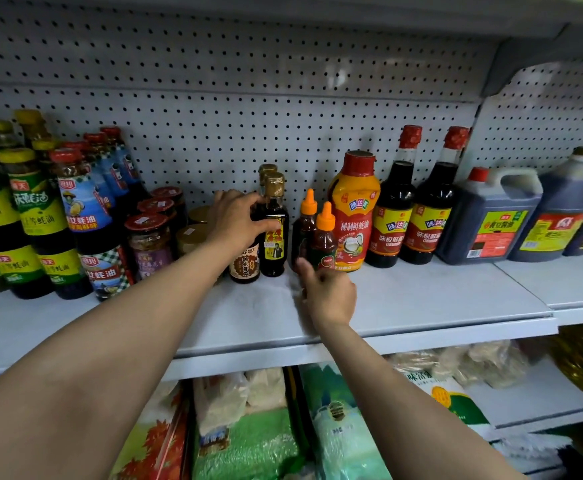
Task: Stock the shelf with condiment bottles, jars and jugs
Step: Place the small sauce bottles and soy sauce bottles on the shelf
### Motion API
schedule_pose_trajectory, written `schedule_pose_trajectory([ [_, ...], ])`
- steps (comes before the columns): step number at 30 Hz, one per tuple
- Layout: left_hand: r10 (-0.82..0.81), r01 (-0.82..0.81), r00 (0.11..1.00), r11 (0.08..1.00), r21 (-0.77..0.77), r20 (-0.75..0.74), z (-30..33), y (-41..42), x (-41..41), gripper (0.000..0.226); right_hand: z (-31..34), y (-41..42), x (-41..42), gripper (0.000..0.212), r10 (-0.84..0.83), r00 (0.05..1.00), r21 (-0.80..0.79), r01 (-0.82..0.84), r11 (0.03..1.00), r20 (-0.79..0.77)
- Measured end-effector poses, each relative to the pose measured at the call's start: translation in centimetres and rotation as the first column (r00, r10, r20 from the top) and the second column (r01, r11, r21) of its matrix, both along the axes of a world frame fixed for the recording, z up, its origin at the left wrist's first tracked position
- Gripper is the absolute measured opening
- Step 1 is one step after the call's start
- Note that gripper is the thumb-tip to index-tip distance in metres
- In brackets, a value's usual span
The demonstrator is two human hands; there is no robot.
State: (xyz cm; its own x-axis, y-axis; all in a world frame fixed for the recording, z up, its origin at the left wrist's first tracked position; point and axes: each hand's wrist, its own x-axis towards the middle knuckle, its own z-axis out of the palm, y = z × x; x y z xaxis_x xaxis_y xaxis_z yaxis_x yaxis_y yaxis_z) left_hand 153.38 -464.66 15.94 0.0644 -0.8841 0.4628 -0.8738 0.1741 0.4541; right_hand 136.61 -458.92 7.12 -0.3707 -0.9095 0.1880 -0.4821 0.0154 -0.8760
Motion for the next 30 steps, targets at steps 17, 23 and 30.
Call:
schedule_pose_trajectory([
  [17, -0.166, 0.166, 0.983, 0.986, -0.013, -0.075, 0.2, 3.2, -7.8, 0.063, -0.6, -2.1, -7.5, 0.036, 0.331, 0.910, -0.061, -0.327, 0.943, 0.250],
  [23, -0.130, 0.130, 0.991, 0.991, -0.022, -0.008, -0.5, 3.0, -8.5, 0.077, -1.1, -2.4, -7.9, 0.038, 0.363, 0.907, -0.091, -0.351, 0.932, 0.216],
  [30, -0.169, 0.166, 0.985, 0.983, -0.084, -0.029, -0.2, 2.1, -8.2, 0.060, -1.0, -2.7, -8.0, 0.041, 0.378, 0.904, -0.084, -0.368, 0.926, 0.201],
])
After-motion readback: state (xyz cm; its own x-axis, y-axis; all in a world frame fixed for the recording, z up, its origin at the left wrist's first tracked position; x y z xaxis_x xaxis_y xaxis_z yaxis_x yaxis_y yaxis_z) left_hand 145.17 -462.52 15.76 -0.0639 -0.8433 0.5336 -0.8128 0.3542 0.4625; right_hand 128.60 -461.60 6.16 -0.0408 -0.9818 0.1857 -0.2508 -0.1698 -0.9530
